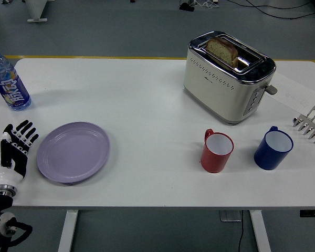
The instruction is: Push plate across desktop
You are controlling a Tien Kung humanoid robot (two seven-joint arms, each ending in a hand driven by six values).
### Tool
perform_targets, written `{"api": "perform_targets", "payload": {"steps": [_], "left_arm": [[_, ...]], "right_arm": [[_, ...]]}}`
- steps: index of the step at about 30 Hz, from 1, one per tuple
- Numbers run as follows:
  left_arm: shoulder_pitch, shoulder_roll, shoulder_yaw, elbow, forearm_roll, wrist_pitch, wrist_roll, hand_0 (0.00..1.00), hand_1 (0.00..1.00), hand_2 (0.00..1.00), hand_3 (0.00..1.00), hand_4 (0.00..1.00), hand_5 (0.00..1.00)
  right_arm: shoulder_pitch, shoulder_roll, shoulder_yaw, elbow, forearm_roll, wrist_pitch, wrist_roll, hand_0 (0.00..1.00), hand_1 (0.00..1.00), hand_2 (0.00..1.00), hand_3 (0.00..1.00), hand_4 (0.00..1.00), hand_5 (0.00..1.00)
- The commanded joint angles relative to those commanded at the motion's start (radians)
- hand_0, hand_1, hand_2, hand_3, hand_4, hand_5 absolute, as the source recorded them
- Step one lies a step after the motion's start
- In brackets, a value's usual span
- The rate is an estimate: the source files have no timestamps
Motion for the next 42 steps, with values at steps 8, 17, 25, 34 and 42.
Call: {"api": "perform_targets", "payload": {"steps": [8, 17, 25, 34, 42], "left_arm": [[-0.002, -0.019, 0.020, -0.020, -0.003, -0.001, -0.004, 0.760, 0.801, 0.780, 0.708, 0.551, 0.998], [-0.010, -0.044, 0.058, -0.041, -0.011, -0.001, -0.011, 0.750, 0.792, 0.772, 0.696, 0.549, 0.998], [-0.029, -0.101, 0.080, -0.034, -0.020, 0.000, -0.017, 0.749, 0.791, 0.769, 0.697, 0.548, 0.998], [-0.037, -0.108, 0.132, -0.038, -0.042, 0.005, -0.028, 0.744, 0.788, 0.766, 0.689, 0.542, 0.998], [-0.042, -0.108, 0.231, -0.065, -0.076, 0.020, -0.050, 0.739, 0.785, 0.764, 0.683, 0.541, 0.998]], "right_arm": [[0.003, -0.001, 0.000, 0.000, -0.006, 0.002, -0.001, 0.681, 0.674, 0.784, 0.813, 0.536, 0.566], [0.009, -0.003, 0.000, -0.001, -0.013, 0.004, 0.000, 0.679, 0.672, 0.783, 0.813, 0.536, 0.567], [0.010, -0.002, 0.008, 0.000, -0.026, 0.004, -0.005, 0.678, 0.672, 0.782, 0.813, 0.537, 0.571], [0.011, -0.003, 0.009, 0.001, -0.033, 0.006, -0.008, 0.678, 0.671, 0.780, 0.811, 0.537, 0.569], [0.013, -0.003, 0.011, 0.001, -0.040, 0.008, -0.008, 0.678, 0.671, 0.780, 0.811, 0.538, 0.570]]}}
